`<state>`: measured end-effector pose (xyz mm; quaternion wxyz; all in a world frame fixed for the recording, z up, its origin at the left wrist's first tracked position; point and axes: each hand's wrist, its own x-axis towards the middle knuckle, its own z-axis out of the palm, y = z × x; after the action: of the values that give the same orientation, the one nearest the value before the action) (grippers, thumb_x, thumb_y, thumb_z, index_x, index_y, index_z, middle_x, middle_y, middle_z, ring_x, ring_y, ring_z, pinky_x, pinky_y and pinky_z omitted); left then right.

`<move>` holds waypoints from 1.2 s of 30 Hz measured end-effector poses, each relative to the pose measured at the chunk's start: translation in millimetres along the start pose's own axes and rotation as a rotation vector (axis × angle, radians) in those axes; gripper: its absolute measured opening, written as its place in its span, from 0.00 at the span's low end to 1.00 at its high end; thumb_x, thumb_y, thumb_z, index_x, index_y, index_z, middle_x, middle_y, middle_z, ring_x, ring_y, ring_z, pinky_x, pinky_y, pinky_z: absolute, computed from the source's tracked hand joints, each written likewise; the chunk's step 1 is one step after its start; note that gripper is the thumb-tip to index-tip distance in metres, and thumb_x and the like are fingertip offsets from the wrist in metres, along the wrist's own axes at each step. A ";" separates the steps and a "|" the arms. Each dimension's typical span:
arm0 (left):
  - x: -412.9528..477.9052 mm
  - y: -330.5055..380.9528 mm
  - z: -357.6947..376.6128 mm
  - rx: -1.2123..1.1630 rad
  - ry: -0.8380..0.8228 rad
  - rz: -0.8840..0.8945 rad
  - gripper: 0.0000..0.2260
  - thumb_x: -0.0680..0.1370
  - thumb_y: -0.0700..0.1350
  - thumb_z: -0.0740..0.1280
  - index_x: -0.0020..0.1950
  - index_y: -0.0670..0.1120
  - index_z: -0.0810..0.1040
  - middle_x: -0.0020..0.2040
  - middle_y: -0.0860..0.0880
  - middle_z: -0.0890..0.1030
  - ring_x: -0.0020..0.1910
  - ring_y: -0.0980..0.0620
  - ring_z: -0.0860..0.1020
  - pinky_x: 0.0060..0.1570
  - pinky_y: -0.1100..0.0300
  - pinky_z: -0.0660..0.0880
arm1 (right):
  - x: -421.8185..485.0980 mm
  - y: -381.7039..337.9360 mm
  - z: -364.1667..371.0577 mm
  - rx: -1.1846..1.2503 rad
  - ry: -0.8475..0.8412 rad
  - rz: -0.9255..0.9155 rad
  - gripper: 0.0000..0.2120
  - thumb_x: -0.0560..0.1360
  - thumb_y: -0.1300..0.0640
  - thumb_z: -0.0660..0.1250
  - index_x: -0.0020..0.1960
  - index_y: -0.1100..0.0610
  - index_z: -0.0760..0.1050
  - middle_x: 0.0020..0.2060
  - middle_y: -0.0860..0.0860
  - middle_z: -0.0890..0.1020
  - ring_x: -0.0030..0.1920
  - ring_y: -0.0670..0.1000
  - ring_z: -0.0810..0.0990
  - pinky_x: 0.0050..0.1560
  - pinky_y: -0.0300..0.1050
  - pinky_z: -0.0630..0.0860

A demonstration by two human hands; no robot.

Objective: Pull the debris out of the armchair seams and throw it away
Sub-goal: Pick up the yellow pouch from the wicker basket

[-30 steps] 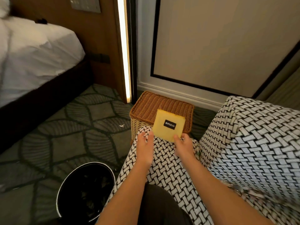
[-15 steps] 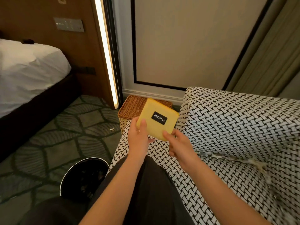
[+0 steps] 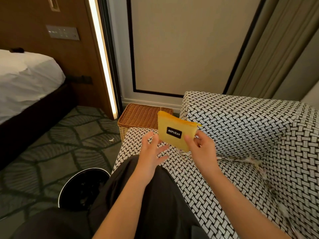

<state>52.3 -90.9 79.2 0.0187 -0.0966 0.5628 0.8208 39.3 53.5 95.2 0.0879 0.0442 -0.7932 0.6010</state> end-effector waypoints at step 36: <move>34.0 21.3 -3.2 0.069 0.135 -0.150 0.20 0.75 0.64 0.60 0.52 0.48 0.75 0.48 0.44 0.80 0.50 0.47 0.77 0.53 0.46 0.75 | 13.7 -28.3 -2.6 -0.572 -0.393 -0.227 0.15 0.77 0.53 0.63 0.63 0.49 0.73 0.27 0.44 0.70 0.25 0.42 0.65 0.27 0.32 0.62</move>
<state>16.4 -104.3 91.6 0.0456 -0.1930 0.5818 0.7888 31.0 48.7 125.3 0.0086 0.2201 -0.9210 0.3213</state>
